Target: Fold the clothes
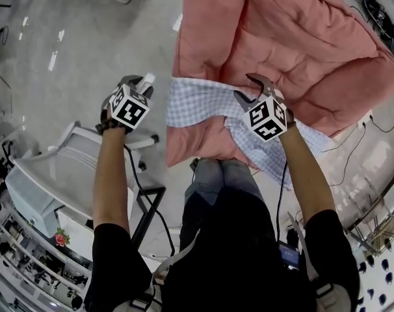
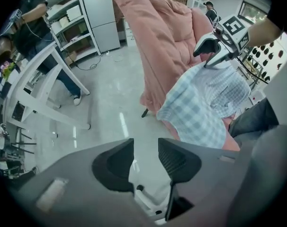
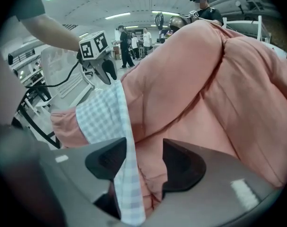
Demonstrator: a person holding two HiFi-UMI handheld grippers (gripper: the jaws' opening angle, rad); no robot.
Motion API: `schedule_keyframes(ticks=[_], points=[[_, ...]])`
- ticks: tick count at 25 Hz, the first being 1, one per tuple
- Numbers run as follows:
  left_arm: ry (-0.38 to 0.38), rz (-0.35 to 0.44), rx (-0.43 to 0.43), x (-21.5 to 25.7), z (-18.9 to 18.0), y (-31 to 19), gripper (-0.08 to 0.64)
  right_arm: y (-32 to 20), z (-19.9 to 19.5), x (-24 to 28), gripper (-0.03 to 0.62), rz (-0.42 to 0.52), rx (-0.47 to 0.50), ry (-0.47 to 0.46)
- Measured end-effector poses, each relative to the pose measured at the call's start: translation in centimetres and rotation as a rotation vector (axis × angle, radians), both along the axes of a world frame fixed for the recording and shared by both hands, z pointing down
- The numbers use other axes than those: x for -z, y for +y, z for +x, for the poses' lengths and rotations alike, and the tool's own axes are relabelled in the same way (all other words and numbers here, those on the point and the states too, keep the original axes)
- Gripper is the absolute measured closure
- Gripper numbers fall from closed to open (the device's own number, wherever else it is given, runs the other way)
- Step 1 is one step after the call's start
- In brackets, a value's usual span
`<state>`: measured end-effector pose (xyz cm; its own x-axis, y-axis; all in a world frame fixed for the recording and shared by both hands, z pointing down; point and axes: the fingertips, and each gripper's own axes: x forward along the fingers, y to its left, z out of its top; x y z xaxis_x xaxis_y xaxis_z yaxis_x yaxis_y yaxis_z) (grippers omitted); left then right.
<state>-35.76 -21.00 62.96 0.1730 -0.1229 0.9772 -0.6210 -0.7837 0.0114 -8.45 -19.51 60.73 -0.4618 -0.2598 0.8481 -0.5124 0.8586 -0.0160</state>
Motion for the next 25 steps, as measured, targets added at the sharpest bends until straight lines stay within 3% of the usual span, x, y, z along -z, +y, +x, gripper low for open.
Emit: schedule_keyframes(ticks=[8, 14, 25], points=[[0.054, 0.078, 0.007, 2.1, 4.2, 2.1, 0.394, 2.2, 1.8, 1.2, 0.275, 0.025, 0.032, 0.009], [0.114, 0.154, -0.009, 4.0, 6.4, 5.1, 0.404, 5.5, 2.8, 3.0, 0.282, 0.096, -0.038, -0.002], [0.193, 0.175, -0.217, 6.8, 15.1, 12.6, 0.421, 18.1, 6.0, 1.8, 0.333, 0.019, -0.137, 0.014]])
